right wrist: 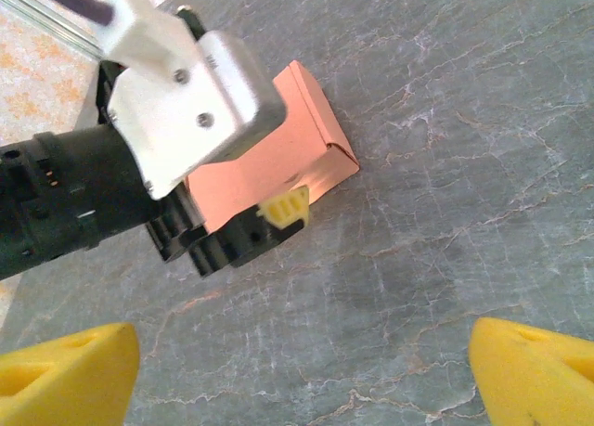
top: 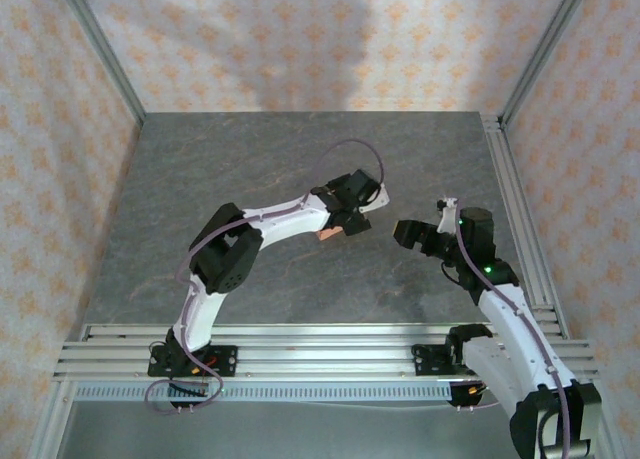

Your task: Fold the paper box

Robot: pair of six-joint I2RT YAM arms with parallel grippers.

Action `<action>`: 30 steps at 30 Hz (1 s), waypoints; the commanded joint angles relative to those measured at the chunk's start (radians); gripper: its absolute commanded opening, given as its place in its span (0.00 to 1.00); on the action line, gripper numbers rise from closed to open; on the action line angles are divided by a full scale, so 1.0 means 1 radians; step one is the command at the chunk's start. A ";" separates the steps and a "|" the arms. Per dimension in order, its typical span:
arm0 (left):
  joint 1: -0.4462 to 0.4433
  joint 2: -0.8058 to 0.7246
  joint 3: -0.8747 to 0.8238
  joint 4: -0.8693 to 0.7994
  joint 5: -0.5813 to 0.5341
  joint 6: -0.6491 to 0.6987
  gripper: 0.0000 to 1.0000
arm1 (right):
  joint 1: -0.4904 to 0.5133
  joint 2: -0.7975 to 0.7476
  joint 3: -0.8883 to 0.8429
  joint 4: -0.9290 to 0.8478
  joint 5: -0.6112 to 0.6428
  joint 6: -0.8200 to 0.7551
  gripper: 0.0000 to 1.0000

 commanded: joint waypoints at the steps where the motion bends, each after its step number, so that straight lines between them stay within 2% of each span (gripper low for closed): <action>1: 0.044 -0.126 -0.050 0.033 0.116 -0.124 1.00 | 0.006 0.005 0.007 0.053 -0.022 0.006 0.92; 8: 0.190 -0.294 -0.213 0.151 0.276 -0.363 1.00 | 0.009 0.036 0.025 0.116 0.017 0.004 0.95; 12: 0.284 -0.414 -0.367 0.239 0.289 -0.485 1.00 | 0.010 0.069 0.041 0.202 0.088 -0.003 0.97; 17: 0.379 -0.624 -0.617 0.351 0.194 -0.558 1.00 | 0.008 0.116 0.040 0.305 0.246 -0.079 0.99; 22: 0.433 -0.909 -0.875 0.411 -0.026 -0.504 1.00 | 0.000 0.192 0.014 0.418 0.445 -0.144 0.99; 24: 0.466 -1.000 -0.950 0.418 -0.047 -0.491 1.00 | -0.004 0.220 -0.014 0.467 0.524 -0.166 0.99; 28: 0.506 -1.063 -1.033 0.410 -0.095 -0.451 1.00 | -0.014 0.290 -0.071 0.581 0.683 -0.220 0.99; 30: 0.531 -1.053 -1.073 0.471 -0.094 -0.452 1.00 | -0.017 0.328 -0.109 0.685 0.744 -0.246 0.99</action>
